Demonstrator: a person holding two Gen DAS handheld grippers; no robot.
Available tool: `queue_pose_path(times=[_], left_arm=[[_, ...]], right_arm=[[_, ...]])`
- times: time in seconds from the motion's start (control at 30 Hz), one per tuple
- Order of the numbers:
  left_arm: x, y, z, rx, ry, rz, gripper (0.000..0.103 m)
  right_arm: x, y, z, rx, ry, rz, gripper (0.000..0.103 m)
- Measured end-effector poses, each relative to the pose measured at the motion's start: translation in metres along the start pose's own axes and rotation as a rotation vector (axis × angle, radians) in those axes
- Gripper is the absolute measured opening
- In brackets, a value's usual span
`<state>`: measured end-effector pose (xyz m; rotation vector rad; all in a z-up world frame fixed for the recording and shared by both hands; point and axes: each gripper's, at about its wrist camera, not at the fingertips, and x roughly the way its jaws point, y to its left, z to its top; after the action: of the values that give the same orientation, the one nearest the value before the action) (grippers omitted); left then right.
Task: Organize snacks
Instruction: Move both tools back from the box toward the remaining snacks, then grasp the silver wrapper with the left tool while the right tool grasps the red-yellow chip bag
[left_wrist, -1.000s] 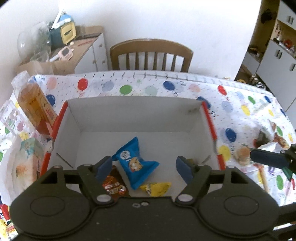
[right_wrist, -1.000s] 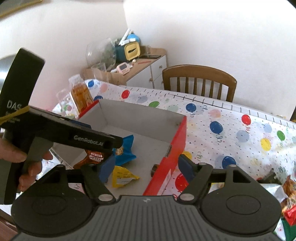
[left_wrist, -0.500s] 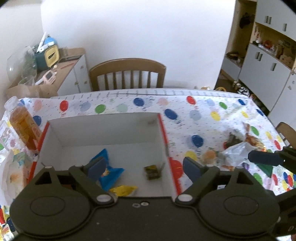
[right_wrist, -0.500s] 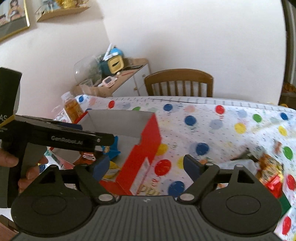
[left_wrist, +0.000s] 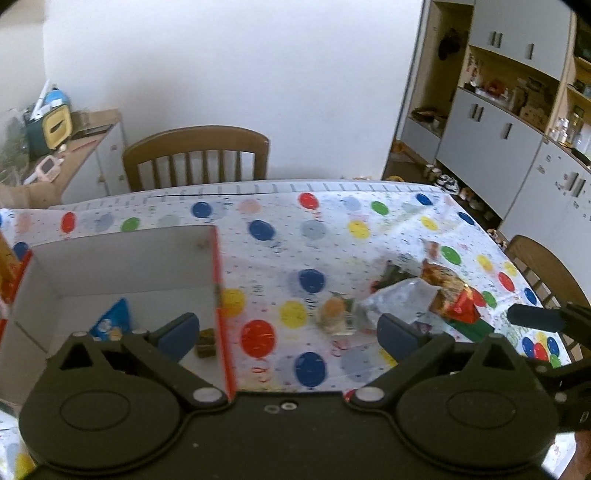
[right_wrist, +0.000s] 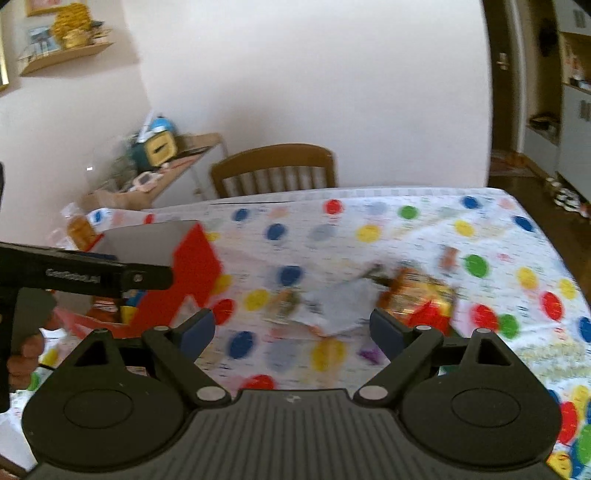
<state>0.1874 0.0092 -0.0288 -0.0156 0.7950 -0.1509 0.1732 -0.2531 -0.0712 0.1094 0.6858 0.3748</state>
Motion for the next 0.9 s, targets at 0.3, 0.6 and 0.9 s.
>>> queue_pose_path(times=[0.3, 0.6, 0.9], left_arm=[[0.026, -0.045, -0.007, 0.039, 0.017, -0.061, 0.102], [0.062, -0.088, -0.005, 0.178, 0.034, -0.111, 0.102], [0.108, -0.104, 0.003, 0.261, 0.074, -0.139, 0.1]], right_arm=[[0.003, -0.068, -0.001, 0.096, 0.033, -0.124, 0.091], [0.024, -0.1, 0.006, 0.084, 0.071, -0.168, 0.091], [0.06, -0.132, 0.008, 0.079, 0.138, -0.185, 0.091]])
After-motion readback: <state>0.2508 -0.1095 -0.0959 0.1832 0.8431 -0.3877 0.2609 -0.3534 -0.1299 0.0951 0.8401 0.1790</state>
